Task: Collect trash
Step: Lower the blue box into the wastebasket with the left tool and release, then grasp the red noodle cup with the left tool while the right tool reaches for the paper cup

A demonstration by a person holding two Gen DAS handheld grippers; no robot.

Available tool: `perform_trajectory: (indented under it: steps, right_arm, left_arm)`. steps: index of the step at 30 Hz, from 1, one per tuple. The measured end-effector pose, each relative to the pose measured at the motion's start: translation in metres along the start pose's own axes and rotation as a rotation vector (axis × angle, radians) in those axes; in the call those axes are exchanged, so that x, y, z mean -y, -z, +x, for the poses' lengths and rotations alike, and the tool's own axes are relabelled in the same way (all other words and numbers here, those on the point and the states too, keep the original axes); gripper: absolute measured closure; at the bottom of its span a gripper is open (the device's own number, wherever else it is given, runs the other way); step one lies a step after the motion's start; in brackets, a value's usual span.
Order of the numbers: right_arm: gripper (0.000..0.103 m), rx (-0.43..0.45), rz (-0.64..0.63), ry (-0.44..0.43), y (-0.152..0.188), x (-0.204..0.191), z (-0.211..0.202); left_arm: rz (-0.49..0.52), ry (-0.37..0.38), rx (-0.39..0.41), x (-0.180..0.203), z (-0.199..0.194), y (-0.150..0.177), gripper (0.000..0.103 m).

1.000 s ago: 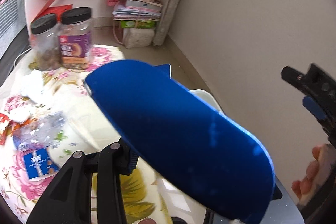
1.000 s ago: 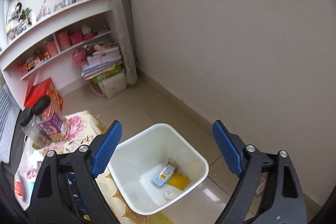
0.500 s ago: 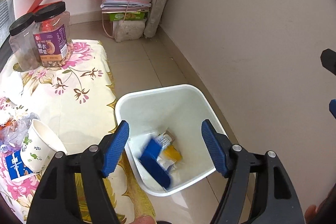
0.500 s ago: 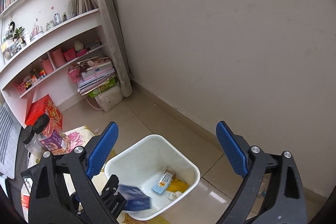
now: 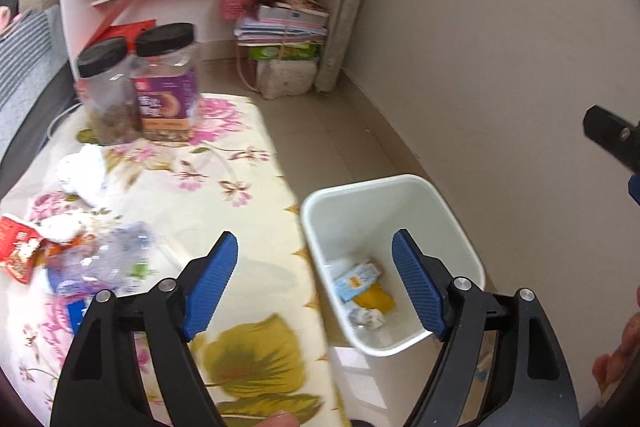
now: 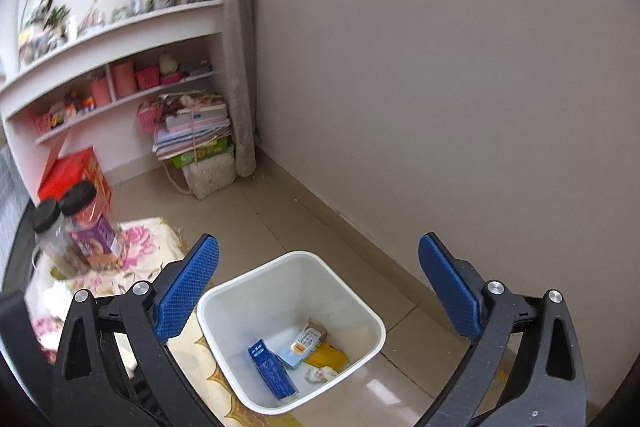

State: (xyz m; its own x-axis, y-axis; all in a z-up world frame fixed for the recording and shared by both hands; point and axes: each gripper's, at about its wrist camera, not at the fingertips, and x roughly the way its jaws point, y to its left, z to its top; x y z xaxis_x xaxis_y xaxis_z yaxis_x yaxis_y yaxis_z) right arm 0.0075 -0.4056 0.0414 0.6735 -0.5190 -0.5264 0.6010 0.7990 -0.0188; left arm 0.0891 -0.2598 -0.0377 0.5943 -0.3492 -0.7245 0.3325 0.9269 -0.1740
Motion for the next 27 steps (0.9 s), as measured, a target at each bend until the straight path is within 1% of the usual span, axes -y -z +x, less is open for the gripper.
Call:
perform_trajectory:
  steps: [4, 7, 10, 17, 20, 24, 27]
  right_arm:
    - [0.007, 0.003, -0.058, -0.010, 0.005, -0.025, -0.004]
    - [0.007, 0.000, -0.115, -0.018, 0.011, -0.048, -0.006]
    - [0.007, -0.001, -0.181, -0.028, 0.019, -0.070, -0.008]
    - [0.007, -0.010, -0.288, -0.071, 0.034, -0.115, -0.015]
    - [0.007, -0.025, -0.305, -0.095, 0.038, -0.131, -0.015]
    - [0.007, -0.051, -0.313, -0.136, 0.046, -0.152, -0.016]
    - [0.007, -0.075, -0.316, -0.177, 0.051, -0.169, -0.017]
  left_arm:
    - [-0.008, -0.060, 0.015, -0.031, -0.013, 0.002, 0.024]
    - [-0.009, -0.108, 0.024, -0.052, -0.021, 0.004, 0.022]
    - [0.000, -0.155, 0.038, -0.072, -0.029, 0.005, 0.021]
    - [0.013, -0.220, 0.024, -0.113, -0.035, 0.012, 0.021]
    - [-0.006, -0.250, 0.010, -0.133, -0.036, 0.013, 0.021]
    - [-0.058, -0.295, -0.026, -0.165, -0.036, 0.013, 0.021]
    - [-0.123, -0.334, -0.049, -0.199, -0.039, 0.013, 0.021]
